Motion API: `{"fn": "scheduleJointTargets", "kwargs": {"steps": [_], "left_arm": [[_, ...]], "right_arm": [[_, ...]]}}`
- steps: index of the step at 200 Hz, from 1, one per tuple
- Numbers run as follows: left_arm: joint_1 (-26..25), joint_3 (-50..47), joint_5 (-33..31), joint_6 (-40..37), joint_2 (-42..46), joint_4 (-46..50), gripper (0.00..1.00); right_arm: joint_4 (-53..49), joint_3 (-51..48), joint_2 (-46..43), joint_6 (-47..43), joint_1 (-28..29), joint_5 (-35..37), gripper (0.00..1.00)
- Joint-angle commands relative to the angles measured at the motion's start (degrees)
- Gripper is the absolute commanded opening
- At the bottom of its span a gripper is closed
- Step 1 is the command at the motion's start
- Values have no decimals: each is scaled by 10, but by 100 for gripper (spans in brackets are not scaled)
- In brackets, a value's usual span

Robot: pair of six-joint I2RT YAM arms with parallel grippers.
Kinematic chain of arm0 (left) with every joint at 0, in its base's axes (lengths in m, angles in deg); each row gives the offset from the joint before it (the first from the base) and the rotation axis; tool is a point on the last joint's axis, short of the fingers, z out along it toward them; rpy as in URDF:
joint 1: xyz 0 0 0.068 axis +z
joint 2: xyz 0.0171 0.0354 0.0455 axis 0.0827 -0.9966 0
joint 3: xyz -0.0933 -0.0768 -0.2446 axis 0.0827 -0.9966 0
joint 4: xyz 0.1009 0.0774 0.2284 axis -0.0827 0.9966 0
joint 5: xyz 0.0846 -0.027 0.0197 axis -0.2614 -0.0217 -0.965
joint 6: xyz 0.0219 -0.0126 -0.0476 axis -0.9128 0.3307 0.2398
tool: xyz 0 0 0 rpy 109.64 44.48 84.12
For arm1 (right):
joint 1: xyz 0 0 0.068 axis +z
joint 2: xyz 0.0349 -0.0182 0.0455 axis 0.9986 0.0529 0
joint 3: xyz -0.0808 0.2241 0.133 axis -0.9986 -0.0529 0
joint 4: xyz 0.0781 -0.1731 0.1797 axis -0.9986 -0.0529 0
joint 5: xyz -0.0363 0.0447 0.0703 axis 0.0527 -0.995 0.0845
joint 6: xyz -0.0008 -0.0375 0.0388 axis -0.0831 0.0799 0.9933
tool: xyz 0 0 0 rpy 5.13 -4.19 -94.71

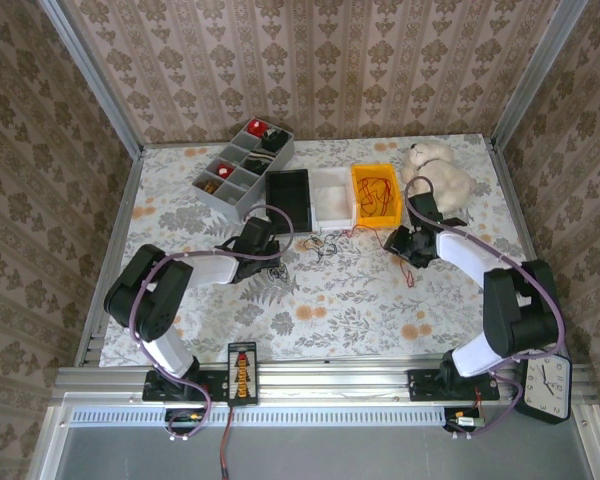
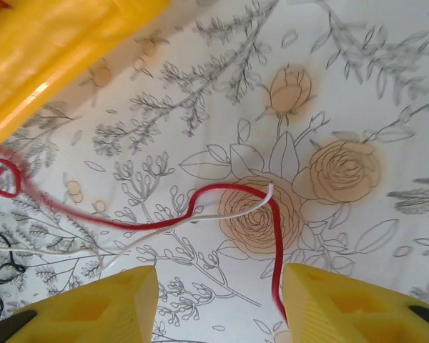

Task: Untangle the cables

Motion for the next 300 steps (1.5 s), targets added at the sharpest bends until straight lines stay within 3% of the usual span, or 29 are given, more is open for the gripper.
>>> {"fn": "scheduleJointTargets", "kwargs": {"steps": [1, 30, 53, 79, 101, 133, 163, 191, 243, 300], "left_arm": [[-17, 18, -41, -15, 1, 32, 0], [-44, 13, -59, -69, 28, 13, 0], [-55, 5, -5, -118, 55, -30, 0], [-55, 26, 66, -144, 63, -45, 29], [-56, 72, 128, -153, 37, -36, 44], [-64, 142, 186, -162, -33, -6, 53], [-78, 205, 180, -175, -103, 57, 56], [-93, 258, 150, -182, -157, 115, 53], [-108, 285, 131, -194, -201, 146, 0], [-93, 124, 93, -206, -96, 73, 0]], "right_arm": [[-28, 22, -35, -41, 12, 78, 51], [-27, 61, -19, -103, 21, 58, 52], [-30, 103, 26, -144, 23, 11, 50], [-32, 141, 86, -165, 28, -27, 49], [-36, 165, 138, -166, 34, -40, 47], [-34, 192, 193, -164, 42, -34, 44], [-30, 203, 210, -158, 43, -25, 23], [-28, 203, 207, -159, 42, -27, 9], [-1, 167, 137, -126, 38, 2, 6], [-15, 122, 32, -87, 8, 197, 5]]}}
